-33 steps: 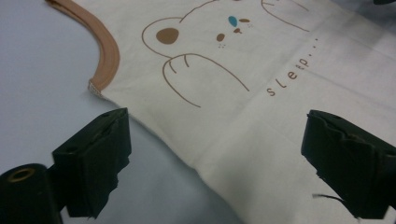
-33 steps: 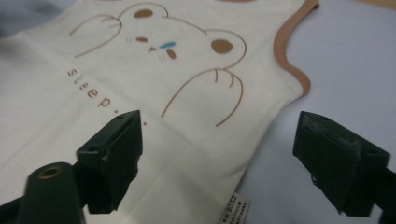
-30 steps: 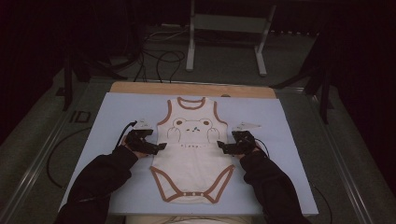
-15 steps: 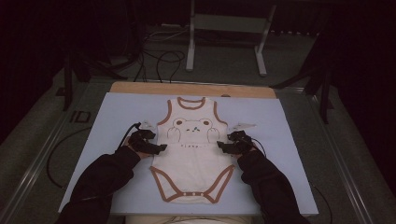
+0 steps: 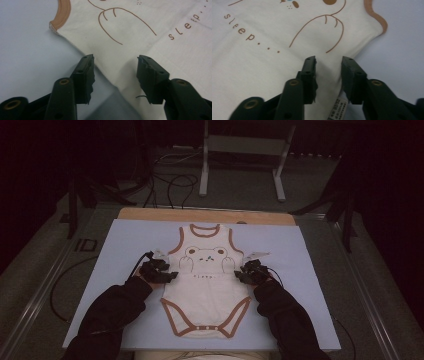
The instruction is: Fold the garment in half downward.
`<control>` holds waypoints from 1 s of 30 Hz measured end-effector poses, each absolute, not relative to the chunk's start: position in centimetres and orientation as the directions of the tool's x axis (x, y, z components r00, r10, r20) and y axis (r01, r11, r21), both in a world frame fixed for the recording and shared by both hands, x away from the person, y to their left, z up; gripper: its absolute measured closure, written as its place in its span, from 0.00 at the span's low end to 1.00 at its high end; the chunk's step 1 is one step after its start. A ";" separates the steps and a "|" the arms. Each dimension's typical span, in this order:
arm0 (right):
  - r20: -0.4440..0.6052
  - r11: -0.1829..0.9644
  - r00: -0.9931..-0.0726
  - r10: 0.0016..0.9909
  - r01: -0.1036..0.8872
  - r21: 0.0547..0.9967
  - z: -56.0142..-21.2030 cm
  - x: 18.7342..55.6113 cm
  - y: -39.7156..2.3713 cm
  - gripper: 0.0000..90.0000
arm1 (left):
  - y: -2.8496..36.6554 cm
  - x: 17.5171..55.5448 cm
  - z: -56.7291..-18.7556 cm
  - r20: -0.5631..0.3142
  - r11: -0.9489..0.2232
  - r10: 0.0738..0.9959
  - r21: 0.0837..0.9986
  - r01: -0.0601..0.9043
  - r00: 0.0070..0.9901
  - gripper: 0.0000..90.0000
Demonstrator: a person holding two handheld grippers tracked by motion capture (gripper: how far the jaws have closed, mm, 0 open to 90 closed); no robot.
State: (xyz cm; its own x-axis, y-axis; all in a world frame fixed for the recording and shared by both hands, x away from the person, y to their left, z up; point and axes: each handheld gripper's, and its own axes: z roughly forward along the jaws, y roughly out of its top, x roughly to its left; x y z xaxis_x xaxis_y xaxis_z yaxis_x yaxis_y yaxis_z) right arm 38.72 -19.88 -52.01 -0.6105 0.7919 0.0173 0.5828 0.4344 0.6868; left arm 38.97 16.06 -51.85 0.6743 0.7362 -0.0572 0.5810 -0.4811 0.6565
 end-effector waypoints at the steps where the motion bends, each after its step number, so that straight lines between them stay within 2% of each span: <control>1: 0.015 0.442 -0.617 0.787 0.581 0.683 -52.0 38.7 -19.8 0.77 | 16.0 39.0 -51.8 -0.060 -0.482 0.735 0.654 0.583 0.675 0.60; 2: 0.011 0.450 -0.620 0.785 0.581 0.679 -51.9 38.7 -19.6 0.82 | 15.8 39.1 -51.8 -0.063 -0.480 0.738 0.650 0.589 0.672 0.64; 5: 0.007 0.455 -0.623 0.782 0.578 0.677 -51.9 38.7 -19.5 0.87 | 15.7 39.2 -51.7 -0.064 -0.477 0.743 0.646 0.595 0.666 0.69; 6: 0.002 0.463 -0.629 0.777 0.574 0.675 -51.8 38.7 -19.3 0.92 | 15.7 39.2 -51.7 -0.065 -0.473 0.748 0.646 0.599 0.661 0.76; 7: 0.002 0.463 -0.629 0.777 0.574 0.675 -51.8 38.7 -19.3 0.92 | 15.7 39.3 -51.7 -0.069 -0.469 0.750 0.645 0.603 0.658 0.76; 8: -0.005 0.470 -0.631 0.776 0.573 0.672 -51.8 38.7 -19.2 0.95 | 15.8 39.3 -51.7 -0.076 -0.469 0.748 0.643 0.605 0.660 0.82; 9: -0.005 0.470 -0.631 0.776 0.573 0.672 -51.8 38.7 -19.2 0.95 | 15.8 39.3 -51.7 -0.083 -0.467 0.745 0.643 0.607 0.662 0.82; 11: -0.005 0.471 -0.632 0.775 0.572 0.672 -51.8 38.7 -19.2 0.97 | 15.7 39.3 -51.7 -0.095 -0.463 0.743 0.643 0.610 0.663 0.91; 12: -0.005 0.471 -0.632 0.775 0.572 0.672 -51.8 38.7 -19.2 0.97 | 15.7 39.4 -51.7 -0.102 -0.466 0.736 0.642 0.609 0.669 0.91; 13: -0.006 0.474 -0.634 0.773 0.571 0.671 -51.8 38.7 -19.2 0.98 | 15.6 39.4 -51.7 -0.111 -0.467 0.731 0.639 0.611 0.673 0.98; 30: 0.013 0.450 -0.638 0.770 0.557 0.698 -50.5 38.4 -19.9 0.99 | 16.0 38.8 -50.1 -0.077 -0.487 0.705 0.670 0.560 0.705 1.00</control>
